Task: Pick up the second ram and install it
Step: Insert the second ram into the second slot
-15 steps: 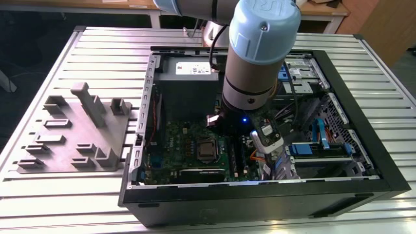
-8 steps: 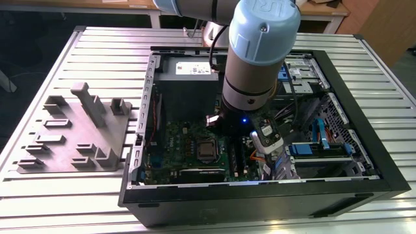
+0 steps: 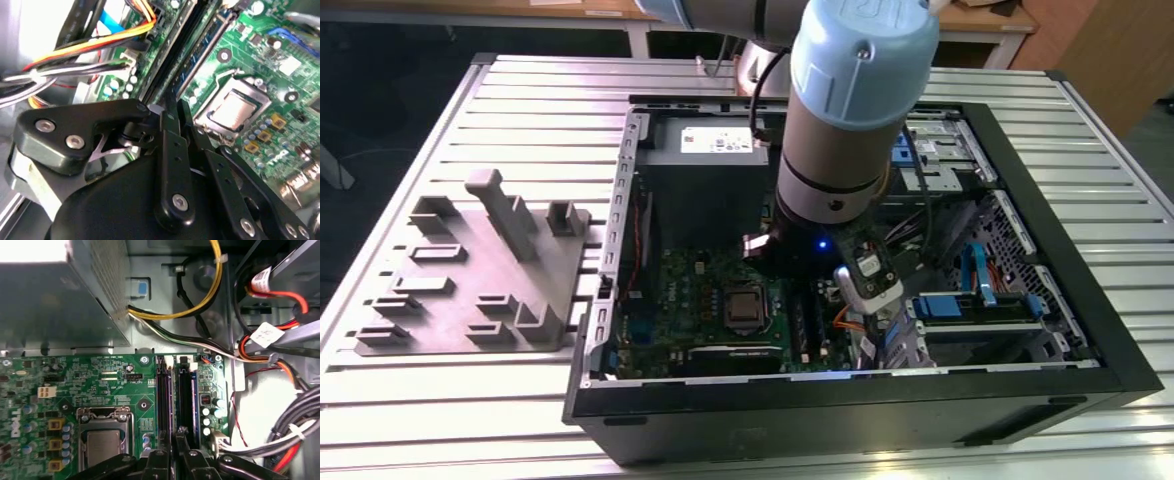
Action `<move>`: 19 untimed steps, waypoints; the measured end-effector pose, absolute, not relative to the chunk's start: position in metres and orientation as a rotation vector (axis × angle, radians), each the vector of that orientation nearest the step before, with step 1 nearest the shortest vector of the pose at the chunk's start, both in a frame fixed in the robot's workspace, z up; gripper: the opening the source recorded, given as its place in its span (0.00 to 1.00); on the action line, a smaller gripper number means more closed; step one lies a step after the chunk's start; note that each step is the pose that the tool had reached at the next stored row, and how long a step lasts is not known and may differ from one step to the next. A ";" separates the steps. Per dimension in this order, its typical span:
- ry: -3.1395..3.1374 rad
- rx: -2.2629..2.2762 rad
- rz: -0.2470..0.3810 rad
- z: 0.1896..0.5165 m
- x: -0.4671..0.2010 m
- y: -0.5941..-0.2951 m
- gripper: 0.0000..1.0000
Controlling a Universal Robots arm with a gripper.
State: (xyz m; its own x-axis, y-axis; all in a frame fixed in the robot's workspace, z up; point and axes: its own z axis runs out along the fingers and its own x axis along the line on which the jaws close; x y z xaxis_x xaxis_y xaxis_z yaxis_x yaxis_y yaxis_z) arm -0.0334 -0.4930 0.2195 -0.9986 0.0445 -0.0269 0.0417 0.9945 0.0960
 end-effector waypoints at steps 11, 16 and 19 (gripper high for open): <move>3.108 0.067 0.148 0.234 -0.033 -0.493 0.18; 3.107 0.067 0.148 0.234 -0.033 -0.493 0.10; 3.107 0.067 0.148 0.234 -0.033 -0.493 0.10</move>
State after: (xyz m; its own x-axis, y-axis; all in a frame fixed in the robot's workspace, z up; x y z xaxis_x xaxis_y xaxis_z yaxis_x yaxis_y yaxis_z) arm -0.0334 -0.4930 0.2337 -0.9986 0.0445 -0.0280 0.0416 0.9945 0.0959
